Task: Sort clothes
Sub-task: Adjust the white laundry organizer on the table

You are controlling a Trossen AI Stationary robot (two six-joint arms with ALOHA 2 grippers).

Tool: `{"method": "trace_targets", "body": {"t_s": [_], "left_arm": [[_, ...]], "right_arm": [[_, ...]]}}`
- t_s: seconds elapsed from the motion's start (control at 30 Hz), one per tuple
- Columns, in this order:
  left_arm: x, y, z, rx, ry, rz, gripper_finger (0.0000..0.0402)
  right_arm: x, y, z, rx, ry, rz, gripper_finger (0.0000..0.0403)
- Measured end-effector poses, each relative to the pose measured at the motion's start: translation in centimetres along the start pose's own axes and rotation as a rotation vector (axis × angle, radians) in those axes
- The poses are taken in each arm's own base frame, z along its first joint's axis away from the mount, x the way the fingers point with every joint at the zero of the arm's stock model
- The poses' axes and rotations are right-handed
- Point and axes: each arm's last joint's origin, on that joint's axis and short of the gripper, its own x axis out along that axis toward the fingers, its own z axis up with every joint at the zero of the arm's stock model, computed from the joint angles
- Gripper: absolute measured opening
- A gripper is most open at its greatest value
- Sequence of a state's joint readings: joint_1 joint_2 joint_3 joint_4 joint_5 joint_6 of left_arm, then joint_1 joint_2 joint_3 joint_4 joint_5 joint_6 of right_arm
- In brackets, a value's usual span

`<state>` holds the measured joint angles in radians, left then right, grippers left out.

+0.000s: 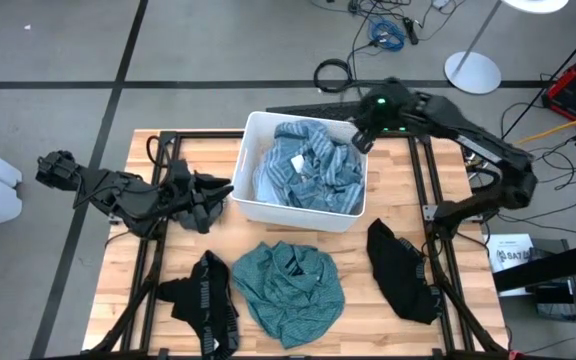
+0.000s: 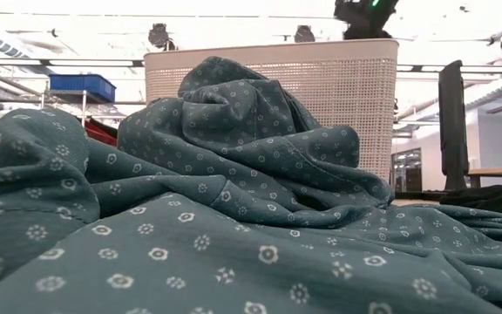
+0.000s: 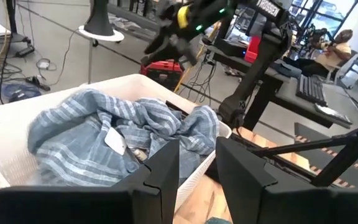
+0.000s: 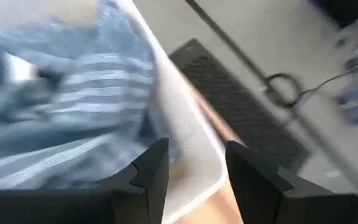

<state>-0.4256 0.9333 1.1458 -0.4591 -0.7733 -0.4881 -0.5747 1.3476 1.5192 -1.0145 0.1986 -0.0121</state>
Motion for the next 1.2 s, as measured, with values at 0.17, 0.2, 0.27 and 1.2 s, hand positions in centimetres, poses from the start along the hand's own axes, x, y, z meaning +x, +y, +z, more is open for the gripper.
{"method": "trace_targets", "body": {"t_s": [0.17, 0.2, 0.27, 1.2], "left_arm": [[0.0, 0.0, 0.0, -0.002, 0.004, -0.010, 0.0113], [0.0, 0.0, 0.0, -0.002, 0.004, -0.009, 0.0113], [0.0, 0.0, 0.0, -0.002, 0.004, -0.009, 0.0113], [0.0, 0.0, 0.0, -0.002, 0.005, -0.012, 0.0113]], "right_arm": [[-4.3, 0.4, -1.6, 0.149, -0.031, 0.157, 0.0144], [-5.0, 0.6, -1.9, 0.154, -0.040, 0.170, 0.0144], [-6.1, 0.9, -2.3, 0.154, -0.062, 0.192, 0.0144], [-8.9, 5.1, -4.3, 0.036, -0.028, 0.311, 0.0144]]}}
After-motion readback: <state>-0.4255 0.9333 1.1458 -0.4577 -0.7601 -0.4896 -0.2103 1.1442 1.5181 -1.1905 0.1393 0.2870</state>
